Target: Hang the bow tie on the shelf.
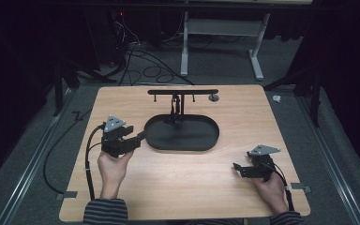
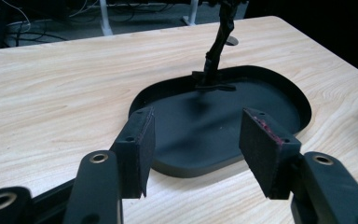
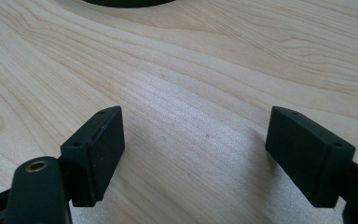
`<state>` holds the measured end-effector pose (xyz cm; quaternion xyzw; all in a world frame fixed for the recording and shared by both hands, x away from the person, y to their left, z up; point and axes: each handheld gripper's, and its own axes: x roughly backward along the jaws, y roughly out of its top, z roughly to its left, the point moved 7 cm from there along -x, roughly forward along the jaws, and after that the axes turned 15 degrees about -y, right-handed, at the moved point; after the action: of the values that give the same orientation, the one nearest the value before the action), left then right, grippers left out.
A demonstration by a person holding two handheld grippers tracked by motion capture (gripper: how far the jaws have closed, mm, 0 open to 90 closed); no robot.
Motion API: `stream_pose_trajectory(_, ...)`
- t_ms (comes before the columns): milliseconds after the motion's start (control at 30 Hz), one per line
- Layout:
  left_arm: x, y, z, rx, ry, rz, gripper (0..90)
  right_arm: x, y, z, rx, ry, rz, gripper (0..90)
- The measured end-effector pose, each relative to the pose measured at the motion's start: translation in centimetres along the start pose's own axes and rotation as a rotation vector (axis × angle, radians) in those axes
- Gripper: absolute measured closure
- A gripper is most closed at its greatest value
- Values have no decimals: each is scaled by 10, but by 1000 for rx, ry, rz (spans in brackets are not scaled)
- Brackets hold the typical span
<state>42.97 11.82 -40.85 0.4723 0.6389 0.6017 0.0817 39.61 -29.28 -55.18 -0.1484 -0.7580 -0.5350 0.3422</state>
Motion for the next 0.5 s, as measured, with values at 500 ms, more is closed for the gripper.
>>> stream_pose_trajectory(500,6,-14,-10,-20,5,0,466,0,0,0,-4,0,2,206)
